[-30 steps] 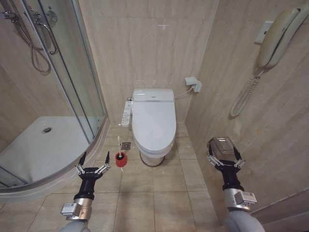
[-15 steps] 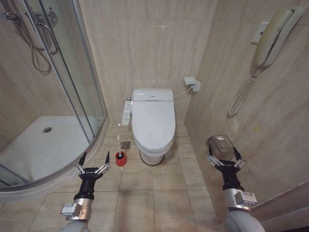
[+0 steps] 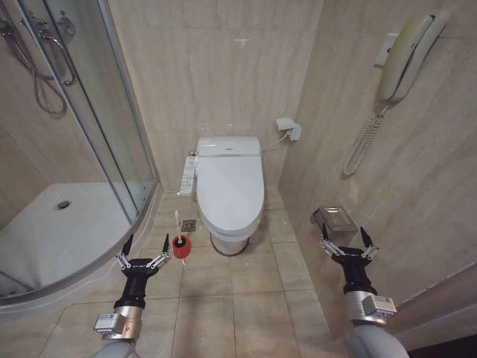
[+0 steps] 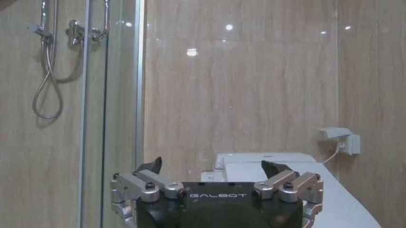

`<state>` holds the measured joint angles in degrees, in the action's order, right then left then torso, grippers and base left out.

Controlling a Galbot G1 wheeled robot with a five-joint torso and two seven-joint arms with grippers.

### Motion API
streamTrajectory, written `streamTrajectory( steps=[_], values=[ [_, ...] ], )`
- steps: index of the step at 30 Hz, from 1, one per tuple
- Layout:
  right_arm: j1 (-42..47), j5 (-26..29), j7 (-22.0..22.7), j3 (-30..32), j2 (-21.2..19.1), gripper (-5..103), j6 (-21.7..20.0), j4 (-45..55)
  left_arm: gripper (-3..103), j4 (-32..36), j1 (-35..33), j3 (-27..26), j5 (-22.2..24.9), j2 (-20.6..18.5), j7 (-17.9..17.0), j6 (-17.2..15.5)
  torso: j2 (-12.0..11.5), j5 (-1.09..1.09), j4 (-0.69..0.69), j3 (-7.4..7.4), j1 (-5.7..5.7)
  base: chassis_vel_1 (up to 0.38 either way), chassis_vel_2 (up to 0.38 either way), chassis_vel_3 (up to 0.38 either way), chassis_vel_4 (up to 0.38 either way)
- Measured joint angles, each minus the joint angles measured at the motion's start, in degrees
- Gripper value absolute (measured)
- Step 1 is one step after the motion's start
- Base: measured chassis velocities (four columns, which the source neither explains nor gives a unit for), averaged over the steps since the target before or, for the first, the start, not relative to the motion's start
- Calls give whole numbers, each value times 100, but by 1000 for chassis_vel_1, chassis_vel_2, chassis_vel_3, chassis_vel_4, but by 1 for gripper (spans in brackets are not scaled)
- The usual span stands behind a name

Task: Open the toilet lid, clean the toilet bowl with a toilet brush, close the toilet lid, and flush.

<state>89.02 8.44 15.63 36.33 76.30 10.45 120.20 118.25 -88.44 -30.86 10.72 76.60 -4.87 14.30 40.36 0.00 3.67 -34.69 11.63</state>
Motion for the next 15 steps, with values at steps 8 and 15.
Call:
streamTrajectory(
  steps=[8, 15],
  values=[
    [0, 0, 0, 0, 0, 100, 0, 0, 100, 0, 0, 0, 0, 0, 0, 0, 0, 0, -1, 0, 0, 0, 0, 0, 0],
    [0, 0, 0, 0, 0, 100, 0, 0, 100, 0, 1, 0, 0, 0, 0, 0, 0, 0, 1, 0, 0, 0, 0, 0, 0]
  ],
)
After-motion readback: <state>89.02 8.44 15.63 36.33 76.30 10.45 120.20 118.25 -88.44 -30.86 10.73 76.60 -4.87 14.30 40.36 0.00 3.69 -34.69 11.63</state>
